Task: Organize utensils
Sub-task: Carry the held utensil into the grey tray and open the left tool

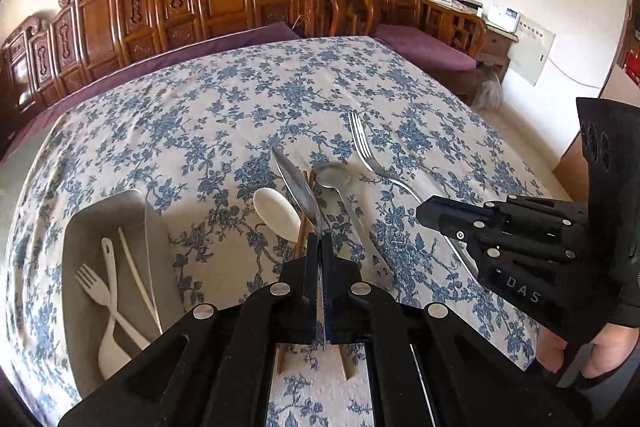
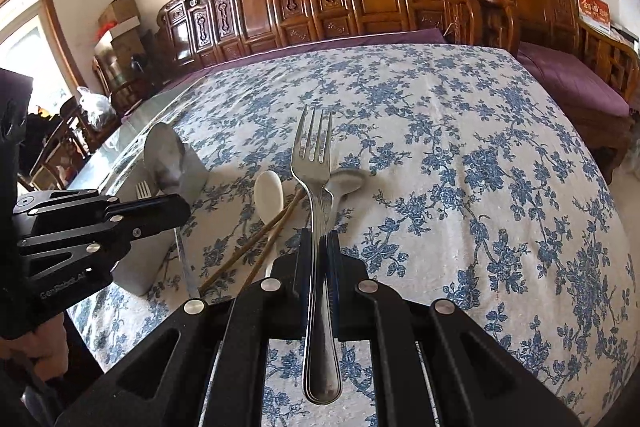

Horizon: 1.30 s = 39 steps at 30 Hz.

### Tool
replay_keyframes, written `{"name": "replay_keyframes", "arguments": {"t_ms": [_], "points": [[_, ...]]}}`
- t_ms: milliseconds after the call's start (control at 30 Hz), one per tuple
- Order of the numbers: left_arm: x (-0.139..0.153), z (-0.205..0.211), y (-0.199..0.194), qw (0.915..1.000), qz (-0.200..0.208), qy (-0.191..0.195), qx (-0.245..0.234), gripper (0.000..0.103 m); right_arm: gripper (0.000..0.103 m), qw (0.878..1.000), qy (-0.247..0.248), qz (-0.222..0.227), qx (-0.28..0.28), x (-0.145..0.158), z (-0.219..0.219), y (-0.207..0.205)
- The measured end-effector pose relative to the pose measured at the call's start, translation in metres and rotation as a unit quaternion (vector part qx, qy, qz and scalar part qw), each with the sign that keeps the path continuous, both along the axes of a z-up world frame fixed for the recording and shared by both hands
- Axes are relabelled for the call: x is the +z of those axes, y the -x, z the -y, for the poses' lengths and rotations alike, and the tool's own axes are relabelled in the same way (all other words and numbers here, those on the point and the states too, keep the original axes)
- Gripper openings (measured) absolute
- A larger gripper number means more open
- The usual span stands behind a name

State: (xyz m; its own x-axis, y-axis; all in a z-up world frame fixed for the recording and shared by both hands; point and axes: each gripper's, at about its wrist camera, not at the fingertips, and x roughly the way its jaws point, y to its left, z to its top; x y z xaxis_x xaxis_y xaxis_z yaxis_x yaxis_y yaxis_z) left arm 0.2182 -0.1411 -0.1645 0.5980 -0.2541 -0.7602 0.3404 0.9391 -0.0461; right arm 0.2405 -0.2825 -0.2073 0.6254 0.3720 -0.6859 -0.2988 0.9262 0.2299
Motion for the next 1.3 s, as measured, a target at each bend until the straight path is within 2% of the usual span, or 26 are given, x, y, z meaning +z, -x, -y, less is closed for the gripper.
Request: {"name": "replay_keyframes", "arguments": {"t_ms": [400, 633, 933, 1133, 1300], "points": [[0.035, -0.049, 0.018, 0.9992, 0.029, 0.0, 0.029, 0.001, 0.009, 0.999, -0.021, 0.024, 0.027, 0.022, -0.027, 0.015], [0.038, -0.091, 0.017, 0.998, 0.028, -0.005, 0.057, 0.001, 0.009, 0.998, -0.032, 0.037, 0.05, 0.031, -0.054, 0.036], [0.025, -0.144, 0.011, 0.9959, 0.012, -0.01, 0.09, 0.001, 0.009, 0.997, -0.023, 0.033, 0.072, 0.027, -0.079, 0.041], [-0.003, -0.169, -0.002, 0.9936, -0.019, -0.024, 0.109, 0.001, 0.009, 0.996, -0.021, 0.027, 0.081, 0.02, -0.089, 0.038], [-0.024, -0.18, -0.01, 0.9923, -0.04, -0.017, 0.116, 0.001, 0.009, 0.995, -0.015, 0.02, 0.094, 0.013, -0.102, 0.035]]}}
